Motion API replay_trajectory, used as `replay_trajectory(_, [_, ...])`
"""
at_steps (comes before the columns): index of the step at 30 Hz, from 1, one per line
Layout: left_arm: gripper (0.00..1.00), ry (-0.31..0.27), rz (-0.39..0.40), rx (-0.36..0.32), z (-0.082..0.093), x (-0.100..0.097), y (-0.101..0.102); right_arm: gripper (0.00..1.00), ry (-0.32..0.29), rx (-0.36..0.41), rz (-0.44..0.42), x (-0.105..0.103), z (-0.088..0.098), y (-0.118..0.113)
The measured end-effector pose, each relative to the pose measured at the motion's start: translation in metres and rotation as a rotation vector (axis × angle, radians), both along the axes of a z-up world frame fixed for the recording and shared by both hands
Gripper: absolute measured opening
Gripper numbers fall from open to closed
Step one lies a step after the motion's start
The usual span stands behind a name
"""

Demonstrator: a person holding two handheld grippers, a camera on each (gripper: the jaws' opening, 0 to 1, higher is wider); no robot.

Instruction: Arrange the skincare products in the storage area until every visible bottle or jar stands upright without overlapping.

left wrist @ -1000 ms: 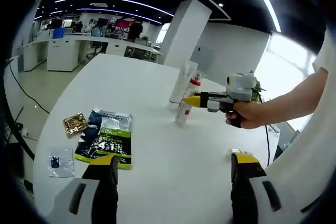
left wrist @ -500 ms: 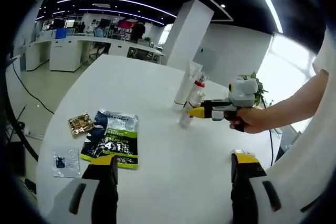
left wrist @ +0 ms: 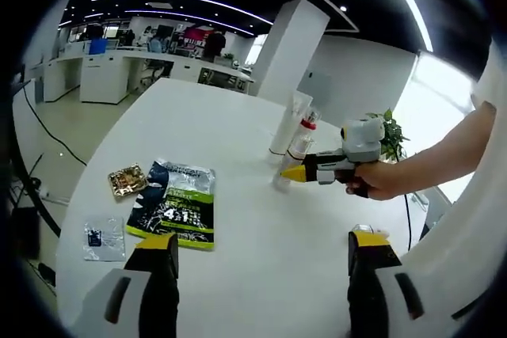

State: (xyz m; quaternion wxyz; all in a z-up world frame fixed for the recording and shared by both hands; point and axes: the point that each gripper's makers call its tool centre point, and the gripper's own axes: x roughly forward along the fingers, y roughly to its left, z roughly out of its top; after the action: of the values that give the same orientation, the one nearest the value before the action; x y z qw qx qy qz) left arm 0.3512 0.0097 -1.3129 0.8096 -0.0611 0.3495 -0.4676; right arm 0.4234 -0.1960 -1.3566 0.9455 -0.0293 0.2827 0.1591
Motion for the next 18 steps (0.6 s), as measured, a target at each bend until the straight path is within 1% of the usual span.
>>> replay_trajectory(7, [0.89,0.019,0.001,0.0,-0.005,0.003,-0.004,0.22,-0.009,-0.006,-0.017,0.011,0.0,-0.008])
replay_trajectory(12, [0.89,0.026,0.011,-0.004,-0.009,0.008,-0.007,0.22,-0.018,-0.008,-0.053,0.016,0.0,-0.018])
replay_trajectory(18, [0.88,0.028,0.029,-0.003,-0.008,0.014,-0.006,0.22,-0.039,0.0,-0.084,0.023,0.0,-0.027])
